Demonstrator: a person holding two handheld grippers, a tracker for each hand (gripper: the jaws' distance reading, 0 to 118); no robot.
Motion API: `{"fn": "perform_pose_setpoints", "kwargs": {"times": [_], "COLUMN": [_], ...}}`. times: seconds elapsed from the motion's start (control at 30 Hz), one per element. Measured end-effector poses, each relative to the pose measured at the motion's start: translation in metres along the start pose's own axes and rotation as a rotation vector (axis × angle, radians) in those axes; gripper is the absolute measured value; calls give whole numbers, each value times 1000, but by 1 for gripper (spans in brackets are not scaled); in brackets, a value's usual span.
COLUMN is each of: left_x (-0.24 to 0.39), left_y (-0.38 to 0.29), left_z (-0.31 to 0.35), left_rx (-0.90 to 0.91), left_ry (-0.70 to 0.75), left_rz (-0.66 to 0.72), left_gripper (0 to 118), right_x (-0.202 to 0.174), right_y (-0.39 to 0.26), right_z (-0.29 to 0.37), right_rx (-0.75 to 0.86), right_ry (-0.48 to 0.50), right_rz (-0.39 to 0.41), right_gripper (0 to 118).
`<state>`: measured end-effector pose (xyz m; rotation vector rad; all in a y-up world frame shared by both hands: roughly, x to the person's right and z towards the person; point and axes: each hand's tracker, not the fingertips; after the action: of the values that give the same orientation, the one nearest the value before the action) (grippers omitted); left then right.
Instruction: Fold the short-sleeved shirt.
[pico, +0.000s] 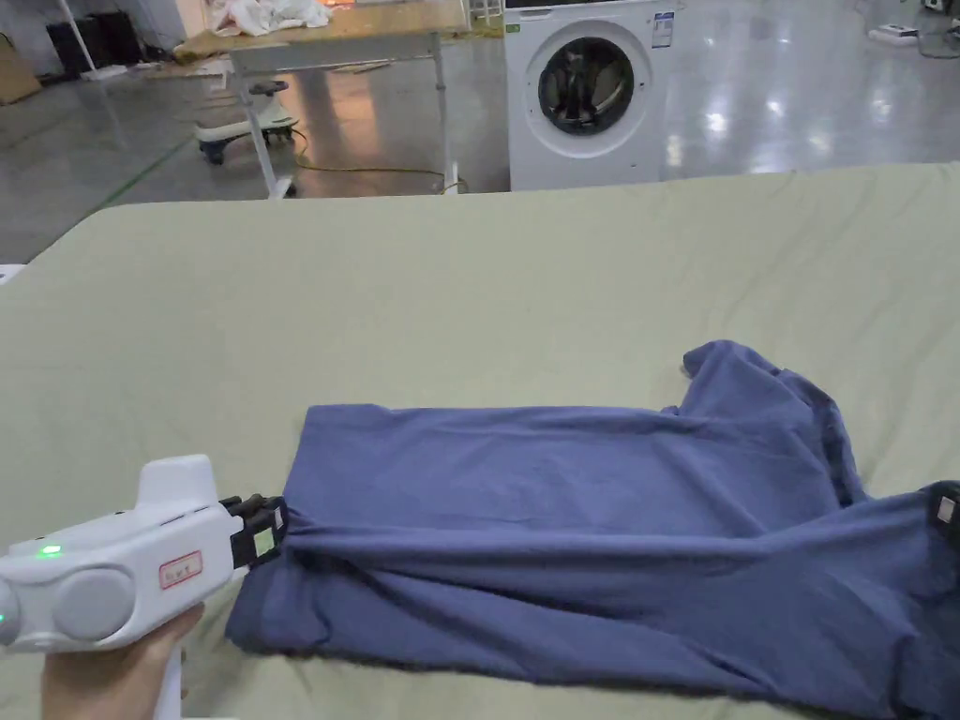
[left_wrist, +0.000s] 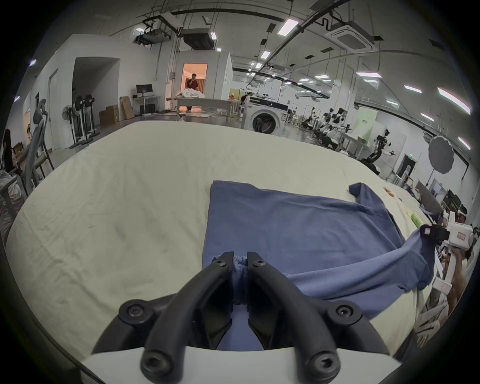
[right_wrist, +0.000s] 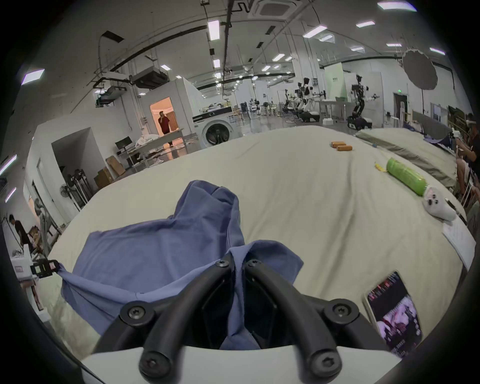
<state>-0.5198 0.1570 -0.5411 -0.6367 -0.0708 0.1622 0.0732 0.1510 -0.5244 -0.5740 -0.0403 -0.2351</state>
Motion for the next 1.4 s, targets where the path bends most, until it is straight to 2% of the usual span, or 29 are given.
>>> {"fn": "perform_pose_setpoints", "kwargs": {"times": [0.1,0.13,0.17,0.2,0.23,0.27,0.3,0.37,0.43,0.5,0.57,0.67,0.83,0.87,0.9,0.93,0.97,1.0,1.03,1.07,1.13,1.17,1.23,1.4], "left_x": [1,3,3,-1,-4,-1,1,3,9,14,27,45,72,76,79,84,89,93,96,97,98,95,90,96], "left_y": [8,8,7,6,7,8,10,12,11,8,3,-9,-48,-60,-70,-78,-86,-92,-97,-102,-108,-112,-116,-122], "left_z": [-29,-35,-40,-40,-35,-22,-4,34,76,121,158,213,272,283,293,298,306,313,318,320,323,320,316,312], "left_rx": [-45,-58,-59,-62,-50,-29,17,110,200,304,385,497,555,561,561,567,577,575,572,576,545,530,496,472], "left_ry": [30,37,38,16,-48,-83,-66,-57,-69,-79,-50,-59,-15,-7,-11,-10,8,32,45,62,53,11,-27,0], "left_rz": [-7,-15,-12,-10,-4,-12,-38,-74,-93,-126,-150,-158,-139,-141,-145,-155,-181,-188,-197,-210,-190,-148,-102,-163], "left_gripper": [6,10,26,46,67,79,79,79,79,79,79,78,76,74,67,55,36,22,14,8,7,1,0,0], "right_x": [-3,-3,-3,-1,0,0,-1,-3,-9,-18,-30,-49,-69,-65,-66,-67,-68,-67,-66,-66,-66,-66,-66,-67], "right_y": [7,6,5,4,4,5,7,12,16,15,12,0,-31,-39,-47,-53,-60,-67,-71,-75,-80,-82,-83,-90], "right_z": [-29,-37,-44,-49,-51,-49,-40,-16,13,54,90,141,204,209,220,228,238,245,250,256,262,263,261,257], "right_rx": [-45,-61,-86,-137,-169,-163,-136,-60,4,92,152,247,264,272,279,299,326,327,327,339,341,342,315,294], "right_ry": [-24,-31,-44,-55,-58,-52,-54,-29,-21,54,104,131,183,194,193,179,149,147,159,160,158,159,154,165], "right_rz": [-10,-10,-5,1,6,34,80,145,153,148,178,247,208,184,181,177,168,171,179,177,177,184,178,176], "right_gripper": [1,1,3,10,28,54,64,64,64,64,64,64,58,44,30,16,9,5,1,1,0,0,0,0]}}
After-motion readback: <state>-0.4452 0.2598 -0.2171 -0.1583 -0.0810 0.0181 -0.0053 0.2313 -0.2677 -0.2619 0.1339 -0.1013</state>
